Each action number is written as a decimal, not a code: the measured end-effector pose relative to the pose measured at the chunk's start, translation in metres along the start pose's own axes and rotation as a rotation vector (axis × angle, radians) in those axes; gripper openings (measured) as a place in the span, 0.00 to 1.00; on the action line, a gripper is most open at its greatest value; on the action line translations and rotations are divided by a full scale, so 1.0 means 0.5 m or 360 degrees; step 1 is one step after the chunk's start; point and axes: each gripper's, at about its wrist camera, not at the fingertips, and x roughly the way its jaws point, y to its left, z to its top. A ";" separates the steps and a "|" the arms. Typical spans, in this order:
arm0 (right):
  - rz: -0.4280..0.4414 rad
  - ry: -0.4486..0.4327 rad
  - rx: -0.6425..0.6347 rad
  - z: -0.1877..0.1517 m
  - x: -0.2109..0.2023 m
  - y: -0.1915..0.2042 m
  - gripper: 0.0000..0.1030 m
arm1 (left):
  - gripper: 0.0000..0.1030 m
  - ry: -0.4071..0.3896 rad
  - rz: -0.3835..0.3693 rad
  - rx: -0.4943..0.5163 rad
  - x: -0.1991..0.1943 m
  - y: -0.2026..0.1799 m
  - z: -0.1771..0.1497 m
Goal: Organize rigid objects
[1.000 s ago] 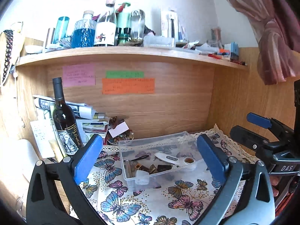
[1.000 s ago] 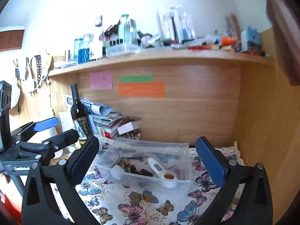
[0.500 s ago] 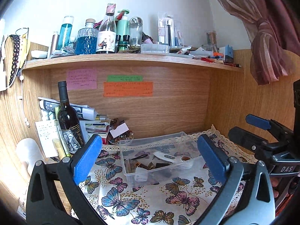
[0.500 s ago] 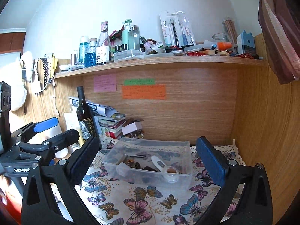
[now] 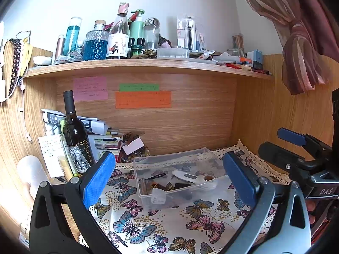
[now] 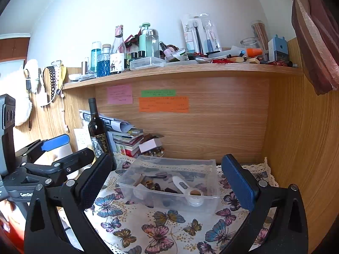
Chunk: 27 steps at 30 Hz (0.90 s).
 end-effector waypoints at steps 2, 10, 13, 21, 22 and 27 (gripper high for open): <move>0.0004 0.0001 0.0003 0.000 0.000 0.000 1.00 | 1.00 0.0000 -0.0001 0.0000 0.001 0.000 0.000; 0.0005 0.0014 0.0009 0.000 0.004 -0.002 1.00 | 1.00 0.0003 -0.0004 -0.0006 0.004 -0.001 0.000; 0.0004 0.0018 0.0014 -0.001 0.006 -0.002 1.00 | 1.00 0.0009 -0.0009 -0.0004 0.008 -0.002 -0.001; 0.0003 0.0025 0.0022 -0.002 0.008 -0.002 1.00 | 1.00 0.0012 -0.0010 -0.0006 0.010 0.000 -0.001; 0.0001 0.0024 0.0022 -0.002 0.008 -0.002 1.00 | 1.00 0.0013 -0.0009 -0.0007 0.011 0.000 -0.001; 0.0002 0.0030 0.0026 -0.004 0.010 -0.002 1.00 | 1.00 0.0023 -0.0007 -0.0014 0.016 0.000 -0.004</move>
